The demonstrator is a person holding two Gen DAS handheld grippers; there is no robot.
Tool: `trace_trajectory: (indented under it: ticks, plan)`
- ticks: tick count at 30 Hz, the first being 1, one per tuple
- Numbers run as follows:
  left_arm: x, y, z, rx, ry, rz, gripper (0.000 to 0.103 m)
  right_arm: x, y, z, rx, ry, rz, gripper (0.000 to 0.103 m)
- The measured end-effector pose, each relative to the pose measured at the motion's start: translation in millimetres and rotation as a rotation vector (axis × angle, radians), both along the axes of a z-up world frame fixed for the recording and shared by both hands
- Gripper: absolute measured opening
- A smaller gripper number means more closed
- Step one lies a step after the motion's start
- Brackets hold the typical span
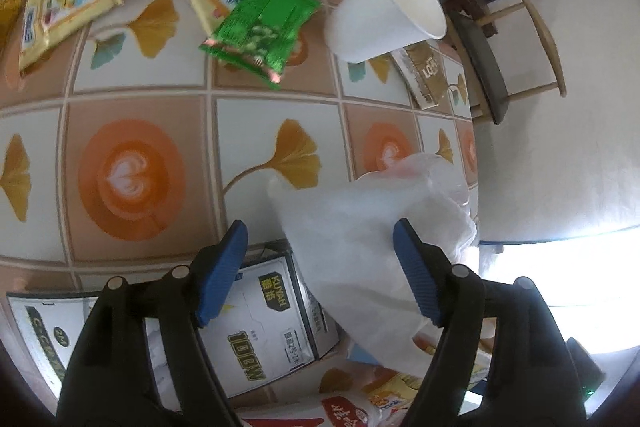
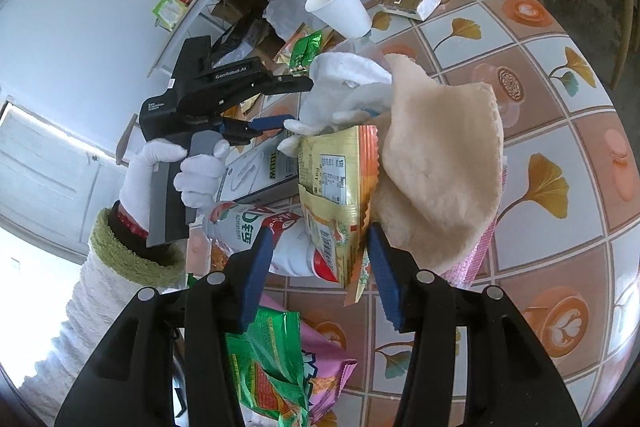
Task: Collect trash
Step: 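Grasp the orange-yellow snack packet with the right tool while the left tool holds the tissue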
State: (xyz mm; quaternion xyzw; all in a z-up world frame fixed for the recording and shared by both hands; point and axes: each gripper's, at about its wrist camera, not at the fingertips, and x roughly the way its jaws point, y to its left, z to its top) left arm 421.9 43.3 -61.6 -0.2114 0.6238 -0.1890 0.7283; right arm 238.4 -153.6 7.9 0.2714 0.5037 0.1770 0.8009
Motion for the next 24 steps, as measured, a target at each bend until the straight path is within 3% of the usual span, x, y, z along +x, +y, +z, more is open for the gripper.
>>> trace_trajectory:
  ticks: [4,9,12,15,18,24]
  plan:
    - [3,2,-9,-0.034,0.034,0.041,0.066,1,-1,-2,0.012,0.001,-0.01,0.046]
    - [2,1,-13,-0.061,0.034,0.046,0.032,0,-2,-3,0.025,0.009,-0.023,0.036]
    - [0,1,-12,-0.066,0.02,0.046,0.018,0,-6,-4,0.038,0.011,-0.031,0.031]
    - [-2,7,-8,-0.066,-0.002,0.056,0.006,2,-8,-6,0.058,0.017,-0.04,0.019]
    - [-6,12,2,-0.084,-0.044,0.075,0.002,2,-10,-7,0.078,0.01,-0.044,0.011]
    - [-16,16,35,-0.113,-0.154,0.081,0.001,-1,-11,-3,0.119,-0.025,-0.049,0.006]
